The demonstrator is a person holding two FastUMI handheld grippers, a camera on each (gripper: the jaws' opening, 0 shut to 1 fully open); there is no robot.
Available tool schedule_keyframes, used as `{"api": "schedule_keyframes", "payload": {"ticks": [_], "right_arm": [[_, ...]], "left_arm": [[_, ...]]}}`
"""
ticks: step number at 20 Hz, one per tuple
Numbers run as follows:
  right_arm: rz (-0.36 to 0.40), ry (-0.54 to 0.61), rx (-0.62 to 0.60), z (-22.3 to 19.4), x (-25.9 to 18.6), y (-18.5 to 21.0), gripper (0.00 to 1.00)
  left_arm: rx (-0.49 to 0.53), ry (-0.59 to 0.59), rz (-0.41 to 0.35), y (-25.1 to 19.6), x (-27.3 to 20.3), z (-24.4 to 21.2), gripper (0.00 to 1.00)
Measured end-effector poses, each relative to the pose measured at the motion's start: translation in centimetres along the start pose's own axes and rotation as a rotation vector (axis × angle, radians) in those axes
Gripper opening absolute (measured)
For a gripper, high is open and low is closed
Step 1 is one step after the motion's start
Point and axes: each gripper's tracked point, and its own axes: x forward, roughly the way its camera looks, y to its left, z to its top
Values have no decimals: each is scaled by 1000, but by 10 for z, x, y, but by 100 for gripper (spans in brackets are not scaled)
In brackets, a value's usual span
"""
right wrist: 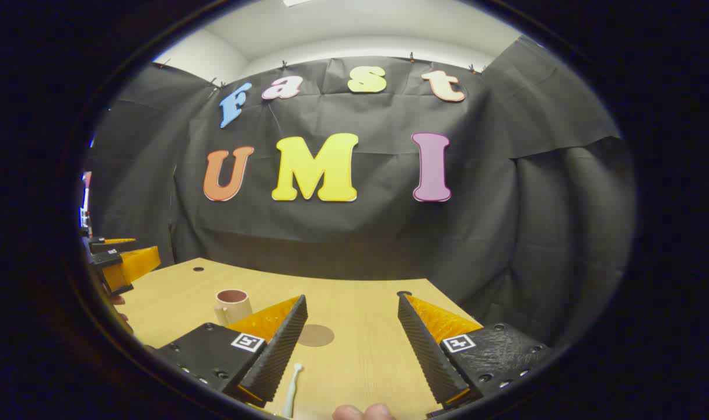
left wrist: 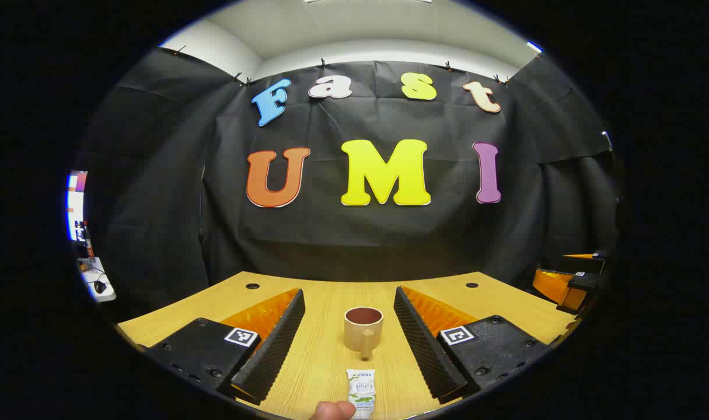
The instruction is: Put the toothbrush and toothpaste on the desktop into the cup, then pick up the cup and place it on the coaster on the desktop.
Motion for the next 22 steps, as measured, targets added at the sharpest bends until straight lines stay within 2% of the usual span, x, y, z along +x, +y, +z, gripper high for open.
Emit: {"api": "schedule_keyframes", "payload": {"ticks": [22], "right_arm": [[-16, 32, -17, -15, 1, -6, 96]], "left_arm": [[16, 89, -13, -5, -4, -21, 97]]}}
